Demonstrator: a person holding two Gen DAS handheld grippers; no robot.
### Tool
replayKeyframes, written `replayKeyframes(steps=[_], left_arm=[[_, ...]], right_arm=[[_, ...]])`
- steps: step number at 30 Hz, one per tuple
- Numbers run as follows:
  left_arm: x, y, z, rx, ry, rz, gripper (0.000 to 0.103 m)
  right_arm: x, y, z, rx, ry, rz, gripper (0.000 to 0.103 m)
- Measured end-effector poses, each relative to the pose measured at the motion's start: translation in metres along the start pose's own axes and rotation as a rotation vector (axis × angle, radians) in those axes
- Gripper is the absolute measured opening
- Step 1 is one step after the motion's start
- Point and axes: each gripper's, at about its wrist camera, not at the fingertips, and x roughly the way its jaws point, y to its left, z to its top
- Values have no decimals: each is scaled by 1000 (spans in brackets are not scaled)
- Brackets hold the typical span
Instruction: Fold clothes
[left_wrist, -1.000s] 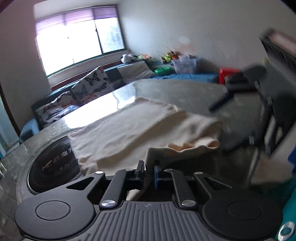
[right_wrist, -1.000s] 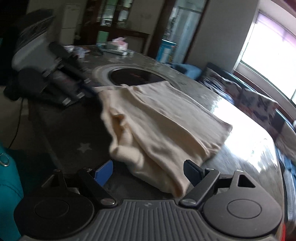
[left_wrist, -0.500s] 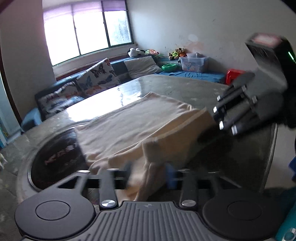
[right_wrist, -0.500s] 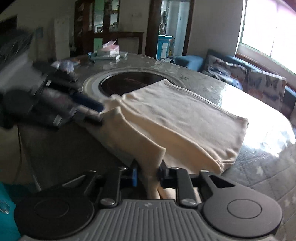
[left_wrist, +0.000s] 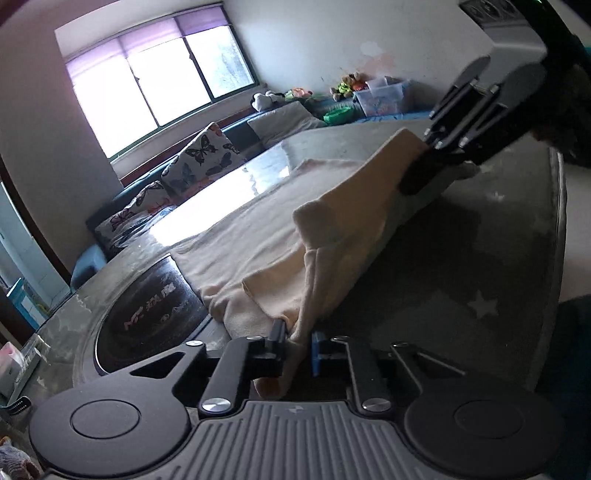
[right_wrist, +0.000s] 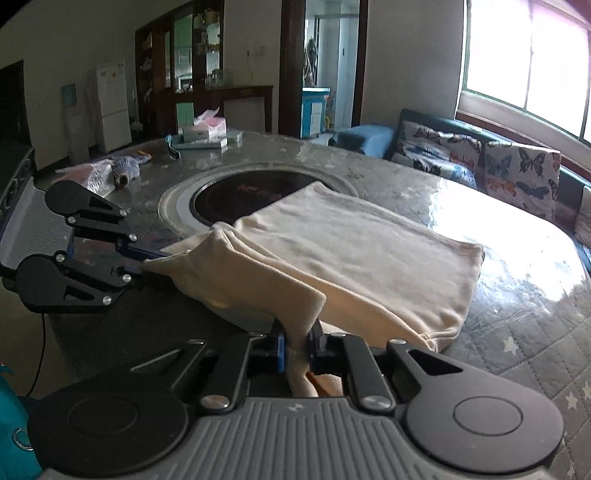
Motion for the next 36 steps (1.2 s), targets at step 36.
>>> replayKeyframes(steps=[36], left_arm=[[40, 55, 67, -105, -10, -54, 12]], right_arm=[[-21, -53, 63, 57, 45, 3, 9]])
